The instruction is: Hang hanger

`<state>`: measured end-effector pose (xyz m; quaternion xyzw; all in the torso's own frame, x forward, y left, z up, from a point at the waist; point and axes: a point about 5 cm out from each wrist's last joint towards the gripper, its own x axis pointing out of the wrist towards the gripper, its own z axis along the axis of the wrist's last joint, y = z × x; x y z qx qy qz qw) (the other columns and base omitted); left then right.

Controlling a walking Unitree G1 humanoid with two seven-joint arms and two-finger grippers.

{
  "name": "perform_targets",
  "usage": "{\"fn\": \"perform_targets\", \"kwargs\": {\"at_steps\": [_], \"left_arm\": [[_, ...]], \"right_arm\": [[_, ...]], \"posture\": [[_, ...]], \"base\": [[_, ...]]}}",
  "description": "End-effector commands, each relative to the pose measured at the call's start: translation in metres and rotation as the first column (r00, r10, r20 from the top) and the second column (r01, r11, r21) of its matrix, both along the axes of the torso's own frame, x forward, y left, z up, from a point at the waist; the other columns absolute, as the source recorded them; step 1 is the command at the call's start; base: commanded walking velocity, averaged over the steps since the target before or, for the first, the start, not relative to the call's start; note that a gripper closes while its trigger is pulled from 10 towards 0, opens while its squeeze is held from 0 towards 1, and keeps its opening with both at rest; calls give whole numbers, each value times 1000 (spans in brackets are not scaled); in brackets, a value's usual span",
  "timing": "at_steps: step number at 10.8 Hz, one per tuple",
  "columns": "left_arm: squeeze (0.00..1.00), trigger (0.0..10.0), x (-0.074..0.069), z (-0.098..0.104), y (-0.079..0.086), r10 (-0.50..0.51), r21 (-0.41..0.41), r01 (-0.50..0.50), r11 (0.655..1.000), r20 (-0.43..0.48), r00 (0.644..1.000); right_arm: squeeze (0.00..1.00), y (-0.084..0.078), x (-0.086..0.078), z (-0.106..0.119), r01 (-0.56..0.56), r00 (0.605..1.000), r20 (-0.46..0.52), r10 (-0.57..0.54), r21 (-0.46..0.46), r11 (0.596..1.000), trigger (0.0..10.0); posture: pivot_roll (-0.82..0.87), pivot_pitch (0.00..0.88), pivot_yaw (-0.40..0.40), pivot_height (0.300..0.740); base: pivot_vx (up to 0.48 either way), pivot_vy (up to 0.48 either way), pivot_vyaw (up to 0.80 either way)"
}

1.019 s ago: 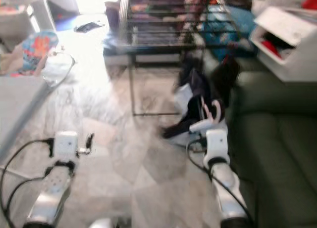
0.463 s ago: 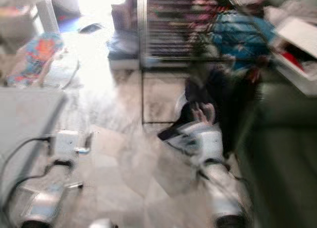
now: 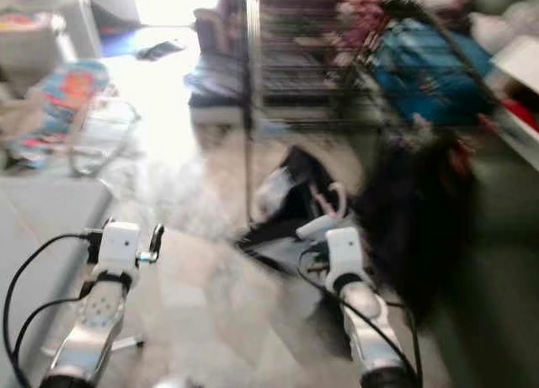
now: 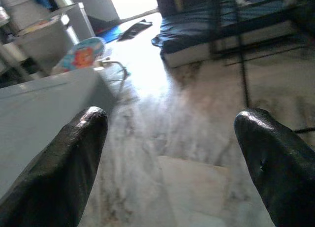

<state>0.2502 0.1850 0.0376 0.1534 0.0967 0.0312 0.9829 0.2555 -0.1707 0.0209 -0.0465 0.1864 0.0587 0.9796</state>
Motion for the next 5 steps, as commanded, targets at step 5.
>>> {"fn": "perform_targets", "kwargs": {"at_steps": [5], "left_arm": [[0,10000,0,2,4,31,12,-31,999,13,999]], "right_arm": [[0,-1,19,25,12,990,143,-9,-22,1000,10000]], "posture": [[3,0,-36,740]], "base": [[361,0,0]]}}
